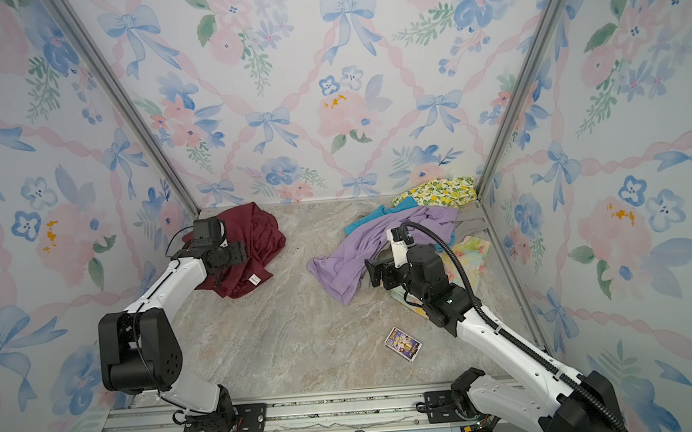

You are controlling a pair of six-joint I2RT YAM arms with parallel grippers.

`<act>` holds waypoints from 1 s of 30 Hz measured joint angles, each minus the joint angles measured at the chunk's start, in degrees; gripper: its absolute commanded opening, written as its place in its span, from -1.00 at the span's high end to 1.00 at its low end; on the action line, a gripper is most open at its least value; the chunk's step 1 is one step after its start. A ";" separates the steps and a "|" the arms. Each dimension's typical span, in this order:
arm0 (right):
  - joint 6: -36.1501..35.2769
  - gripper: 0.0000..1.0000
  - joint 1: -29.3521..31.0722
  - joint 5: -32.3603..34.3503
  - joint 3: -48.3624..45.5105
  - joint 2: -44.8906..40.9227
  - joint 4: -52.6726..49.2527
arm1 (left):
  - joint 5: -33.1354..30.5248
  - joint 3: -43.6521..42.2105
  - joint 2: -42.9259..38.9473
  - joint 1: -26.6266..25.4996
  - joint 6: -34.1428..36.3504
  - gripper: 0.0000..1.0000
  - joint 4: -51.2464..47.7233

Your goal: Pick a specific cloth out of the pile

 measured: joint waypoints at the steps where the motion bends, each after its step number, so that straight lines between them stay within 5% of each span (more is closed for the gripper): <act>1: 0.04 -0.94 0.00 -0.02 0.00 0.00 0.02 | 0.52 -0.59 0.00 0.00 -0.15 -0.59 -0.35; 9: 0.66 -0.94 0.00 -0.09 -0.24 -0.13 0.72 | 4.68 -7.13 -1.49 -0.42 -2.64 -0.38 -1.46; 16: 1.31 -0.94 0.59 -0.48 -1.53 -0.20 1.79 | 5.38 -12.28 -9.40 -2.19 -3.61 -0.43 -1.84; 30: -1.46 -0.94 1.42 4.31 -3.30 -7.28 0.52 | 5.88 -23.34 -39.76 -4.63 -4.48 -0.93 5.86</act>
